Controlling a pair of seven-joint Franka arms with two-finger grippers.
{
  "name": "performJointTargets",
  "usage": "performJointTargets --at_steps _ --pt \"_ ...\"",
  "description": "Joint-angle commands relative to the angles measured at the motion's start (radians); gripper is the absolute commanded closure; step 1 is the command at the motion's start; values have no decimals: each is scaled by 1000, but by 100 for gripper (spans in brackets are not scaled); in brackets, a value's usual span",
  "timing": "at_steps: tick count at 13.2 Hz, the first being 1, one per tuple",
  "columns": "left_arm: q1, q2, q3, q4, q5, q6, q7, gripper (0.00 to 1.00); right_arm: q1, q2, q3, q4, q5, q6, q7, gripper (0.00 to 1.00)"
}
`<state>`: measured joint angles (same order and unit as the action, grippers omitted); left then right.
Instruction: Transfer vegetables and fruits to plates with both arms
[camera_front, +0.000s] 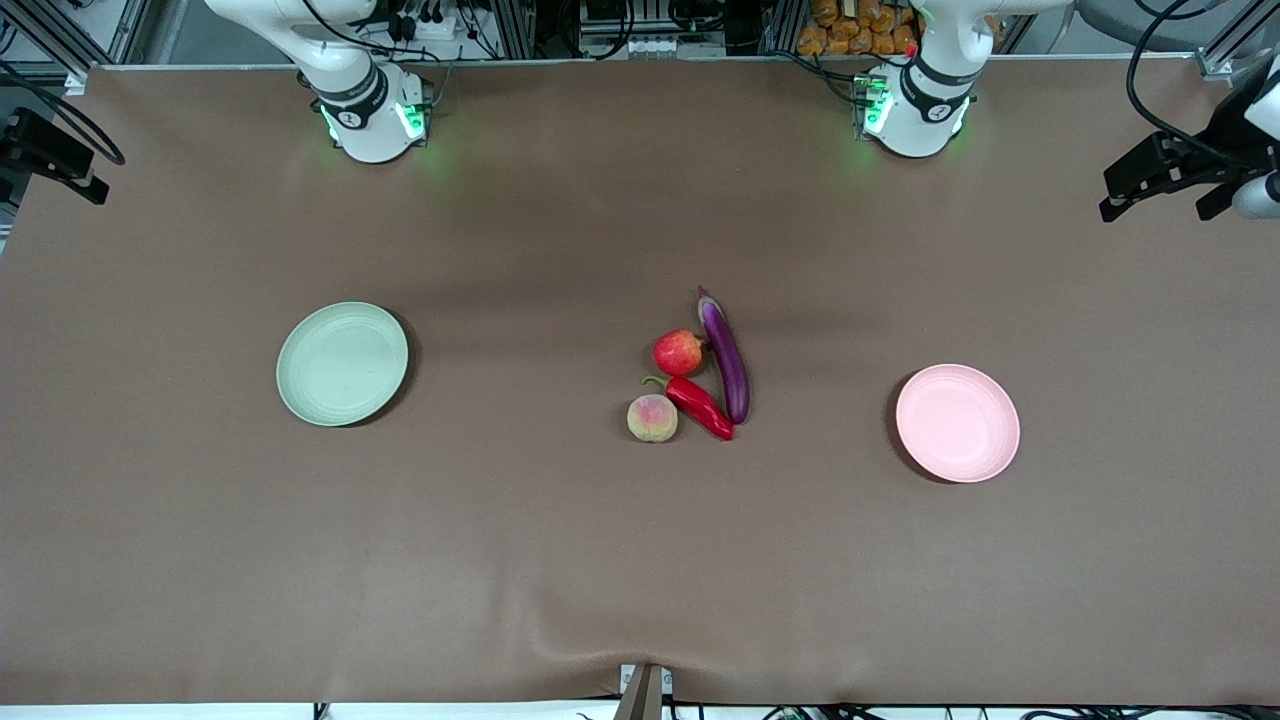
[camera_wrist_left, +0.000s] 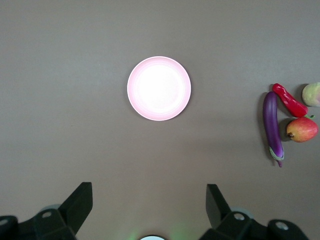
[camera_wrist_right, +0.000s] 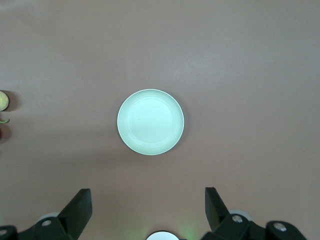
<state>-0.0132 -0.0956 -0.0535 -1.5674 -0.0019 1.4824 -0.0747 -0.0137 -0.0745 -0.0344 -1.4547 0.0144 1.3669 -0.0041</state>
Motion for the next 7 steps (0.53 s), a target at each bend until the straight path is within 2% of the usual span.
performJointTargets --at_steps 1,7 --pt "2 8 0 27 -7 -33 21 0 -16 9 8 19 15 -11 16 0" --pt "10 11 9 56 -6 -63 26 0 -14 10 10 20 13 -11 19 0"
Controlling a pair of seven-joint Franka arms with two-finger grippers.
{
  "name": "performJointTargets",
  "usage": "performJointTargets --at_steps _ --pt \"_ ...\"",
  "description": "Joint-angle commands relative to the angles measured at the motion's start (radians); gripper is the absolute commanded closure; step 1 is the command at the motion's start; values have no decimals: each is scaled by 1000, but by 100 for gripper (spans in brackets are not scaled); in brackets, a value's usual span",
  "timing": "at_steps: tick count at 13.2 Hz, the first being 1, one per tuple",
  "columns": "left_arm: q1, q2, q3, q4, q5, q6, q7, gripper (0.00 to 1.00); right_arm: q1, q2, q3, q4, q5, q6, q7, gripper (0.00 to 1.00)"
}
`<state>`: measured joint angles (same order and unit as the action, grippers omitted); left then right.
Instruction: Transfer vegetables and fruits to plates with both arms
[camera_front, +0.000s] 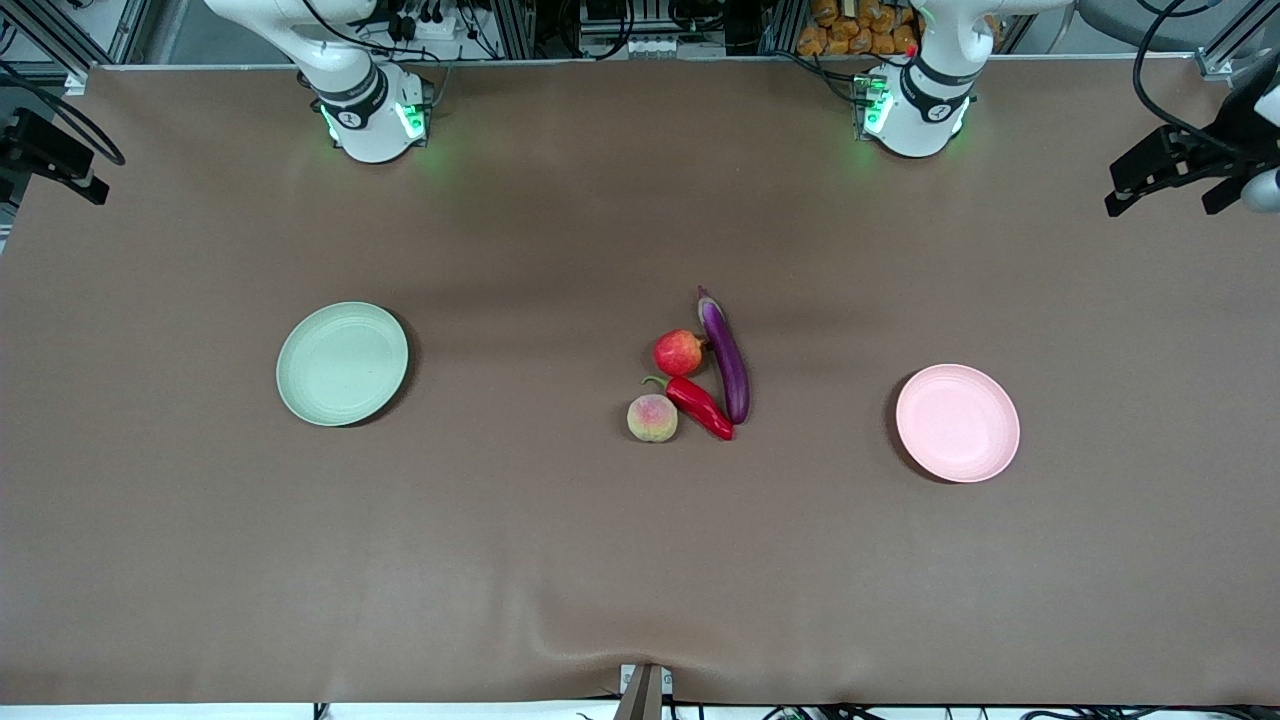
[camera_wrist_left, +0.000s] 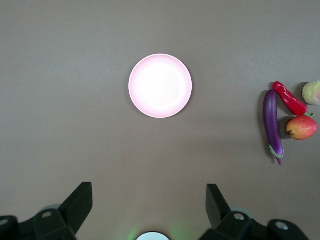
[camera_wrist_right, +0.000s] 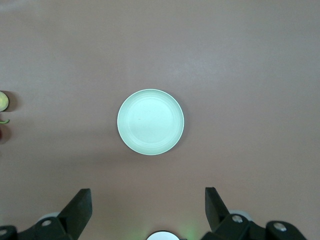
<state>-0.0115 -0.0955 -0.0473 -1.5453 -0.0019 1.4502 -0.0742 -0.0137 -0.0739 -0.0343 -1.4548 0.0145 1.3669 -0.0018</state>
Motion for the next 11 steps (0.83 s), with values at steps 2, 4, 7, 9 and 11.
performJointTargets --at_steps 2,4,7,9,11 --pt "12 10 1 33 -4 -31 24 0 -14 9 8 20 13 -11 17 0" --pt "12 5 -5 28 -4 -45 21 0 -14 9 10 20 13 -11 17 0" --pt "12 7 -5 27 -4 -45 16 0 -12 9 10 20 13 -11 17 0" --pt "13 2 -2 25 -4 -45 16 0 -12 9 10 20 13 -12 17 0" --pt "13 2 1 27 -4 -45 16 0 -12 9 10 20 13 -12 16 0"
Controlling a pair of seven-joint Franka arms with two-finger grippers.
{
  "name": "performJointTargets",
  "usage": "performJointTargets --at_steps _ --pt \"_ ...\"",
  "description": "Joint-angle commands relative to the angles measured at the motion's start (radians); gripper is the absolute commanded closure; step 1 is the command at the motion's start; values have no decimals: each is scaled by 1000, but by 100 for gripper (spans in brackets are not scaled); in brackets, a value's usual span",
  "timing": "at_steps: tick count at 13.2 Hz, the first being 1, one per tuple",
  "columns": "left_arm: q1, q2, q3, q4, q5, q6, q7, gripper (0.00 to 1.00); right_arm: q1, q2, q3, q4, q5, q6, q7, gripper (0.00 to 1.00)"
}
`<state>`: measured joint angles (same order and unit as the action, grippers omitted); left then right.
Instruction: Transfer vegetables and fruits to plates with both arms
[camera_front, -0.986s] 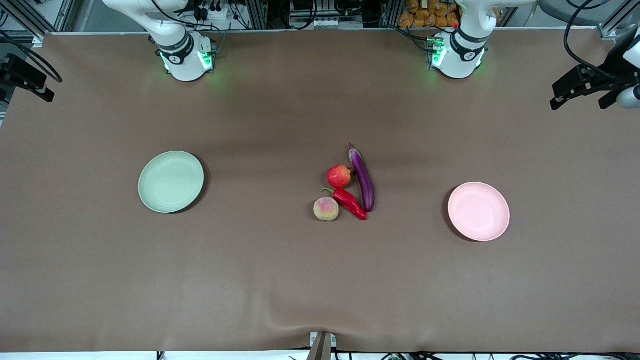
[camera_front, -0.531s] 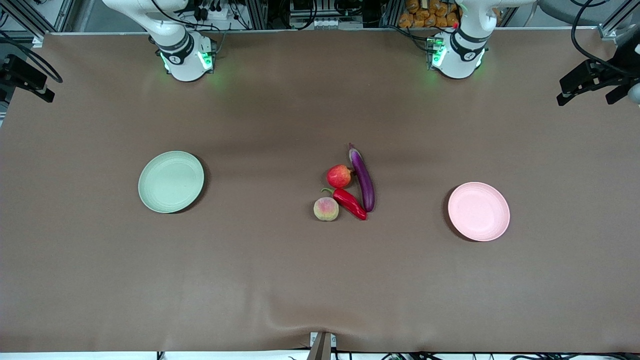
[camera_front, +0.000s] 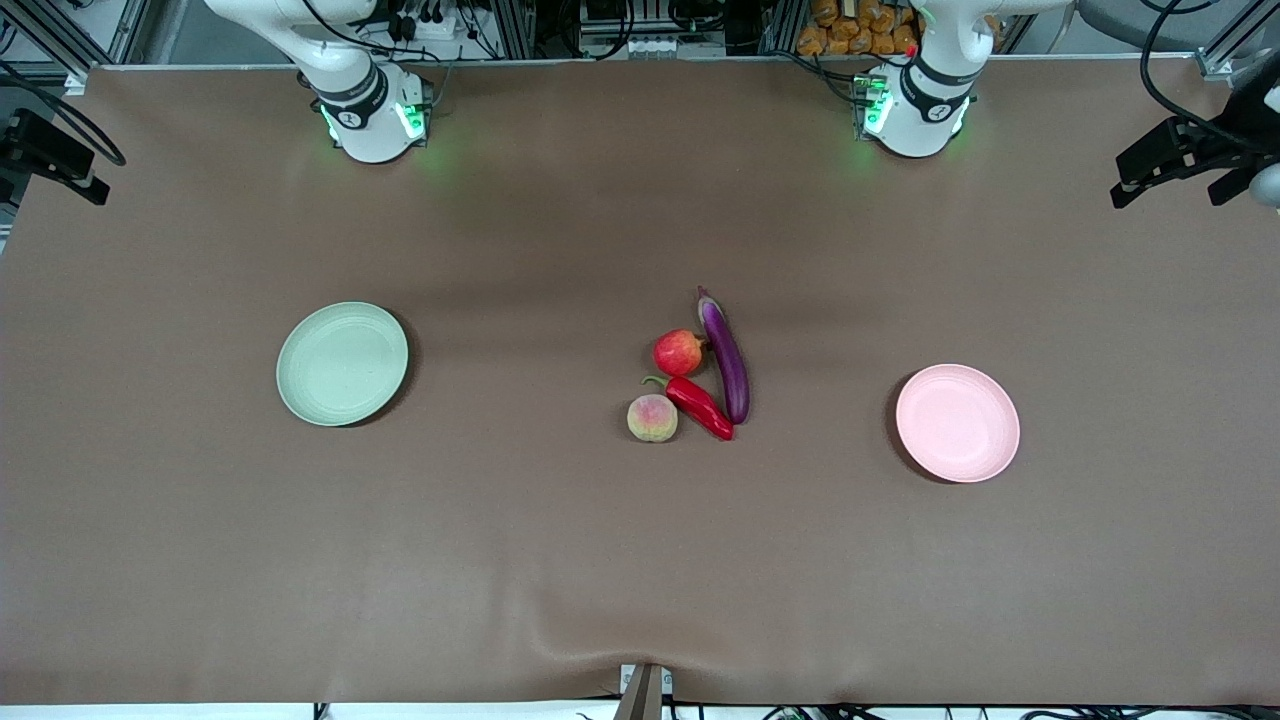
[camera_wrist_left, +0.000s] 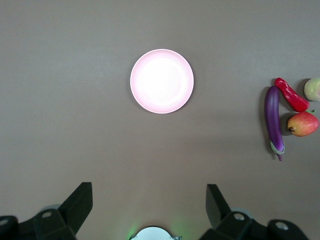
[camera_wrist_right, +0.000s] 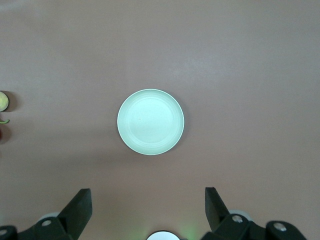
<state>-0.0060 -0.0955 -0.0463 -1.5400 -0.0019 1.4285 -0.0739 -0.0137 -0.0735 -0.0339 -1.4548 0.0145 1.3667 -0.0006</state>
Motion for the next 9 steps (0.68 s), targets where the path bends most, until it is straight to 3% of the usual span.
performJointTargets --at_steps 1,9 --pt "7 3 0 20 -4 -23 16 0 -12 9 9 19 15 -12 16 0" --pt "-14 25 -36 20 -7 18 13 0 -12 9 9 19 13 -18 14 0"
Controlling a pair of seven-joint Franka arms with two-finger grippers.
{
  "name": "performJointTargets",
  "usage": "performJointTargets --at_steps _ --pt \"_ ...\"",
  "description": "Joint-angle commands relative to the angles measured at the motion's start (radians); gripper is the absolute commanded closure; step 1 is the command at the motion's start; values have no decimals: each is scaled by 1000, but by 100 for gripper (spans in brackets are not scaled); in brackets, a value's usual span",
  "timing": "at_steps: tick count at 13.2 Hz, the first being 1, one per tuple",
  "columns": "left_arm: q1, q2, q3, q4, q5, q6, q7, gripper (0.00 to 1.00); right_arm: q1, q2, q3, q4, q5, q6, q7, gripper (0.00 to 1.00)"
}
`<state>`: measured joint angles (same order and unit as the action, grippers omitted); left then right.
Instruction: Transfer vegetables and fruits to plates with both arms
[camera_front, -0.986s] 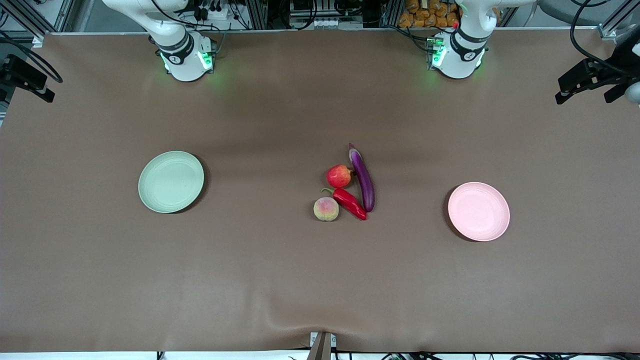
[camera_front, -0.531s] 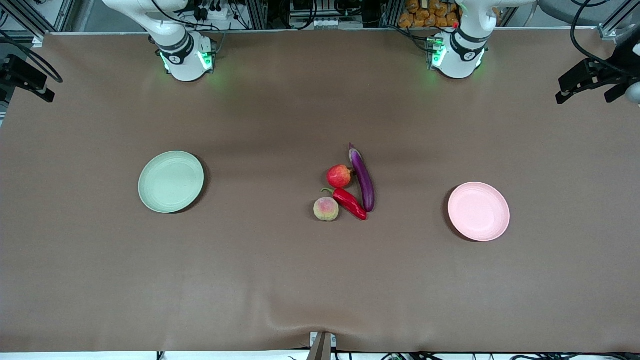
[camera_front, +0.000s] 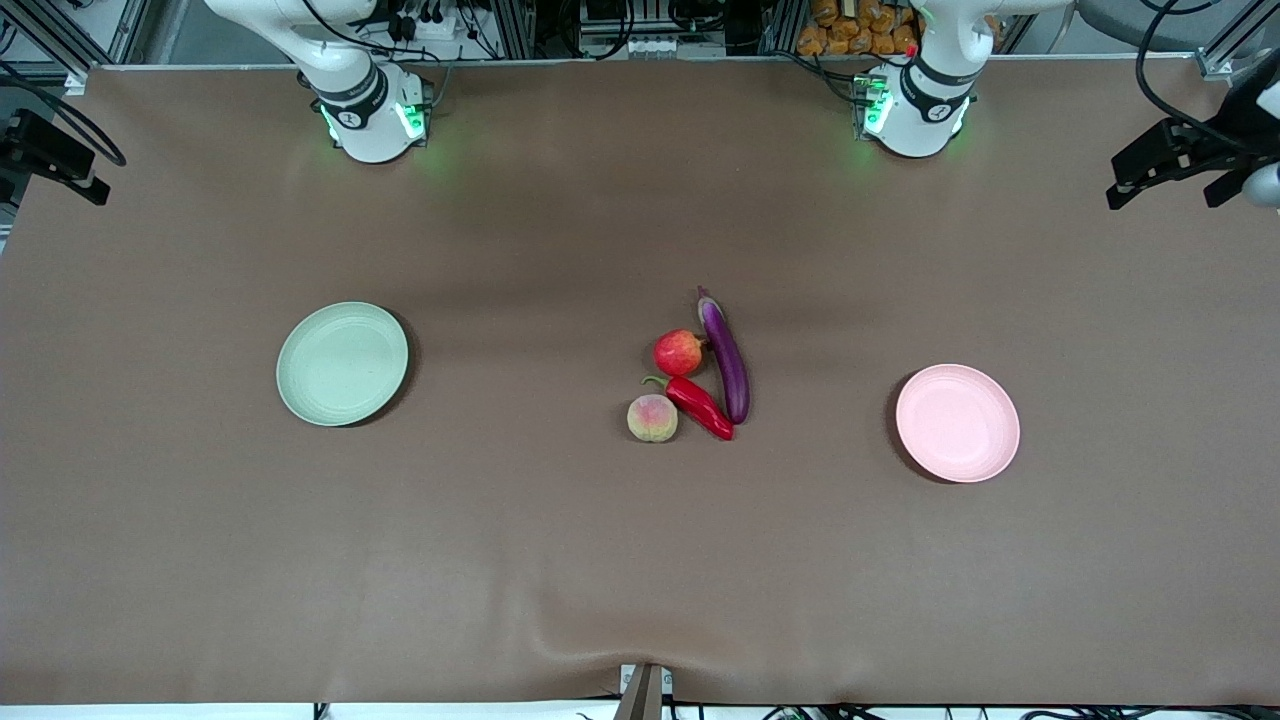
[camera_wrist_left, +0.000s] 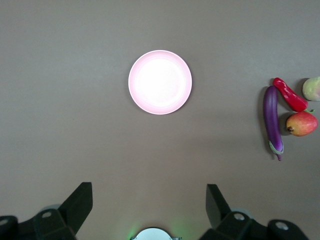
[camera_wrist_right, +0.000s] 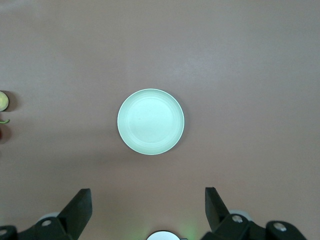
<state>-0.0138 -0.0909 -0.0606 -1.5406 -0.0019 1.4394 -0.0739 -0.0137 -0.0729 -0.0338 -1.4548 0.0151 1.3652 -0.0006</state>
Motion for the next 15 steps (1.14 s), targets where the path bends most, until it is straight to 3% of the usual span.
performJointTargets --at_steps 1,9,15 --pt "-9 23 -31 19 -4 7 11 0 -11 8 9 19 14 -17 14 0" --pt "-9 134 -203 -1 10 44 -50 0 -8 10 9 19 12 -18 14 0" --pt "-12 152 -344 -291 10 385 -298 0 -11 10 8 19 14 -20 14 0"
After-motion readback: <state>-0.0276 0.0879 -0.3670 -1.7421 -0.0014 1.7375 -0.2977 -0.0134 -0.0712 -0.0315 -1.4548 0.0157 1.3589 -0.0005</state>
